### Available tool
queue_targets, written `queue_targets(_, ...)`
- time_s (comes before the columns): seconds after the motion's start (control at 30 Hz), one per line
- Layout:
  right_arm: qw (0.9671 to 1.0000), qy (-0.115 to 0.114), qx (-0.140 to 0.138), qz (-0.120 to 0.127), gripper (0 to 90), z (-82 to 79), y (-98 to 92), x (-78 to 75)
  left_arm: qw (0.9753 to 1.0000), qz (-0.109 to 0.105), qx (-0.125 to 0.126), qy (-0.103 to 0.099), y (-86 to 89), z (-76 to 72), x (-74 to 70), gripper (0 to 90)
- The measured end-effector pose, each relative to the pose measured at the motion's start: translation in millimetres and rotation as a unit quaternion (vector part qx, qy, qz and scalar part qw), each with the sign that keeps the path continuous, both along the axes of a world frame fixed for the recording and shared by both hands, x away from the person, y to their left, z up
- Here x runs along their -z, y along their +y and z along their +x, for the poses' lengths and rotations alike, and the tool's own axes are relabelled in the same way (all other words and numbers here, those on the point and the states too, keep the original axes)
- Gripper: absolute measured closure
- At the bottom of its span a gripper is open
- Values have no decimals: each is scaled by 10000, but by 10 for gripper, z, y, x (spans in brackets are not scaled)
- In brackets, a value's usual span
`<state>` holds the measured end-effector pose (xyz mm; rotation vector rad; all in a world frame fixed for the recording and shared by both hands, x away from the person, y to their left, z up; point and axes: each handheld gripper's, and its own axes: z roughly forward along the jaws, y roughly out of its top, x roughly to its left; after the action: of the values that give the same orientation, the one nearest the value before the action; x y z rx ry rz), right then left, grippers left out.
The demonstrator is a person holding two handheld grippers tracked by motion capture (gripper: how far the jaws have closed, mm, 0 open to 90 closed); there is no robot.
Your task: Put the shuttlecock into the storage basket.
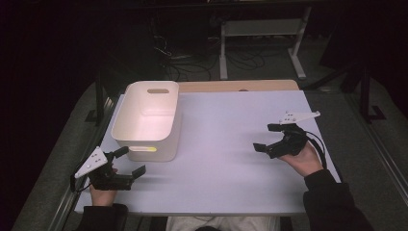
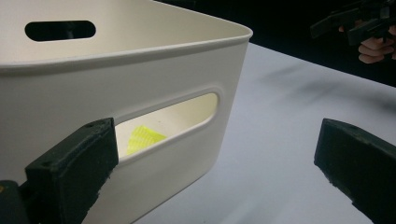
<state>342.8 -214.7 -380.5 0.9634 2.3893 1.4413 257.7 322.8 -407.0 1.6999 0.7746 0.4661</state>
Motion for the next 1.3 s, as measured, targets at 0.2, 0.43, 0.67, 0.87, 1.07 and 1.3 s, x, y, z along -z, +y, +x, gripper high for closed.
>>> queue_targets(0.2,9999,53,108,-32,0,-46,-94,58,10000,-9,-4,5,-1,-2,0,0)
queue_targets(0.43,9998,57,202,-43,0,-85,-176,107,10000,-5,-8,7,1,-1,0,0)
queue_targets(0.67,9996,45,293,-6,0,-137,-262,150,10000,8,-25,13,3,-1,1,0)
queue_targets(0.87,9992,-1,393,18,0,-190,-333,200,10000,13,-21,14,2,0,2,0)
queue_targets(1.07,9989,2,459,24,0,-231,-398,245,10000,9,-27,18,3,-2,1,0)
queue_targets(1.3,9986,0,525,-15,0,-290,-469,302,10000,12,-26,24,2,0,2,0)
